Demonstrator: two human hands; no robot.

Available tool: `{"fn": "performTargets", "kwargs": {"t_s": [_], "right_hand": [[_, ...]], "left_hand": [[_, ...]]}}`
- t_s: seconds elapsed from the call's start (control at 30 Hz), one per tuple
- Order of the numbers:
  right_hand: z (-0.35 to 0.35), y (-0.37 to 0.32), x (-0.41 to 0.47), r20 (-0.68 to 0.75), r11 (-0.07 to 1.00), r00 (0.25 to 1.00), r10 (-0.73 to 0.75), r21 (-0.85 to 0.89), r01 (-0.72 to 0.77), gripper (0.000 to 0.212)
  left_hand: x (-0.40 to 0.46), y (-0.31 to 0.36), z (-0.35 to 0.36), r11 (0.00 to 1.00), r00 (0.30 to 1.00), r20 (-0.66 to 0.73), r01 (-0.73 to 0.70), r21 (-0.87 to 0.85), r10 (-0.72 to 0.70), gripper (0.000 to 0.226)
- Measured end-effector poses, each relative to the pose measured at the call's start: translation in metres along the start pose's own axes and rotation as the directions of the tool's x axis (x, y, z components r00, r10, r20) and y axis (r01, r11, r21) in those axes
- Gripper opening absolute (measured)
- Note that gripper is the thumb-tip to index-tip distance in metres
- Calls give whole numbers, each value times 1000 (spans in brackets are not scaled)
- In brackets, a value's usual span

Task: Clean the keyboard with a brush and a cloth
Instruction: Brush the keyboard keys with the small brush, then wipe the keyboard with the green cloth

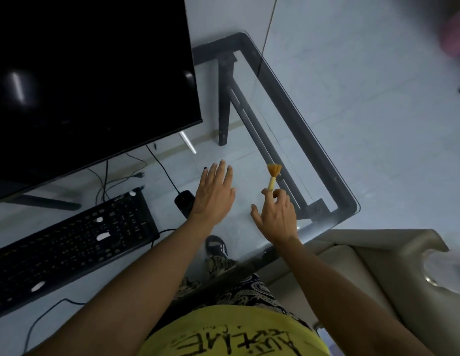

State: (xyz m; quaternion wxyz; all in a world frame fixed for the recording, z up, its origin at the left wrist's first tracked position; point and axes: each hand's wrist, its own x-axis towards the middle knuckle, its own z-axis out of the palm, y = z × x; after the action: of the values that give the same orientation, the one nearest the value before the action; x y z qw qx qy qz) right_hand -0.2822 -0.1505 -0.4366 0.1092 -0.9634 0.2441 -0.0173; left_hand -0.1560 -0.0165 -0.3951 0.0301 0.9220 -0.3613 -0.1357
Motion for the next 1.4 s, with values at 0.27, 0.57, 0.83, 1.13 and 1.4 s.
{"fn": "performTargets", "kwargs": {"t_s": [0.27,0.57,0.83,1.13,1.4], "right_hand": [[-177,-72,160,-653,953,754,-74,176,246,38],[-373,-200,304,-668,851,718,-195,249,463,37],[-369,-237,337,-115,955,993,-7,294,41,77],[-422,-245,296,-46,474,995,-84,877,81,30],[-491,-273,189,-391,89,900,-192,906,413,22]], "left_hand": [[22,19,-200,975,732,-645,-192,111,218,53],[18,-61,-361,987,500,-864,103,121,54,53],[22,-83,-350,951,538,-843,266,161,-8,48],[-7,-95,-367,999,548,-835,-24,45,51,56],[-85,-130,-411,995,370,-924,3,-101,-95,54]]}}
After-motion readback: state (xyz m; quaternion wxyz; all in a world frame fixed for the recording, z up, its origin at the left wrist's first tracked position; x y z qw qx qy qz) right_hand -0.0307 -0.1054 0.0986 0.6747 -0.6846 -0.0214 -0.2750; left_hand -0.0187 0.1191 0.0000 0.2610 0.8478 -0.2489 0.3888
